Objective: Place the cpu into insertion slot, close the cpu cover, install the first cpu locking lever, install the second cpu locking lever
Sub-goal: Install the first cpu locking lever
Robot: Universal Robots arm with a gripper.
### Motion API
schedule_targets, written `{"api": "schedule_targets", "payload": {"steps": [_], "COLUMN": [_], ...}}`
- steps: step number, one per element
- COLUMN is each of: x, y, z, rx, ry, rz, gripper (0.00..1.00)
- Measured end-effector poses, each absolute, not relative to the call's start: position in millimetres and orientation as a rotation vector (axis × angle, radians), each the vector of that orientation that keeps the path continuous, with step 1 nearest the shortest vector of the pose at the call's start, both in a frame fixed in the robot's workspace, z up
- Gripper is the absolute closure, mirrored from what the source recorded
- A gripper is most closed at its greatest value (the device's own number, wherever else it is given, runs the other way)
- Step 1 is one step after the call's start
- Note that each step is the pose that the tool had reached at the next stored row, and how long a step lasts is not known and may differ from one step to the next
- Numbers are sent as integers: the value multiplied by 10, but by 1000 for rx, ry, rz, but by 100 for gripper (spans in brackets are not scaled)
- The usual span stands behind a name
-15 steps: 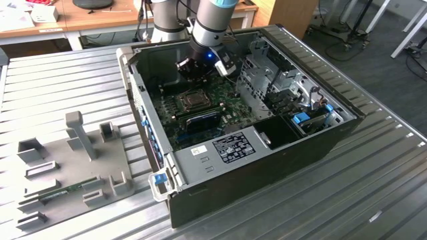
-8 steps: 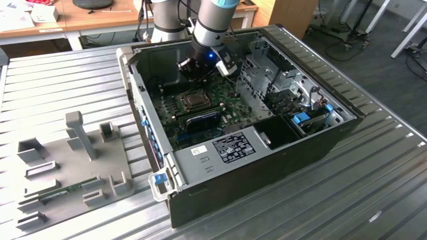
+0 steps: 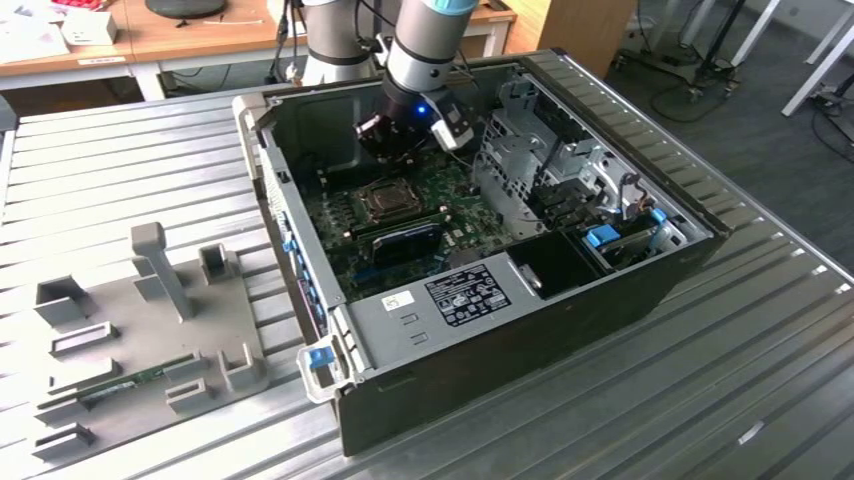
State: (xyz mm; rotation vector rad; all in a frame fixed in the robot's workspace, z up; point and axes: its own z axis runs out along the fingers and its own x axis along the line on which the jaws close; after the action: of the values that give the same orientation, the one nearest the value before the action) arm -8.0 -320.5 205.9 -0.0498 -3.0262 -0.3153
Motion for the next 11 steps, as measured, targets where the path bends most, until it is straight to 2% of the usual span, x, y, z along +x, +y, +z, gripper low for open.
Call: {"api": "schedule_targets", "payload": {"steps": [11], "x": [-78], "y": [-3176], "z": [2058], "rx": [-50], "ry": [-3026], "rz": [-316], "gripper": [90]}}
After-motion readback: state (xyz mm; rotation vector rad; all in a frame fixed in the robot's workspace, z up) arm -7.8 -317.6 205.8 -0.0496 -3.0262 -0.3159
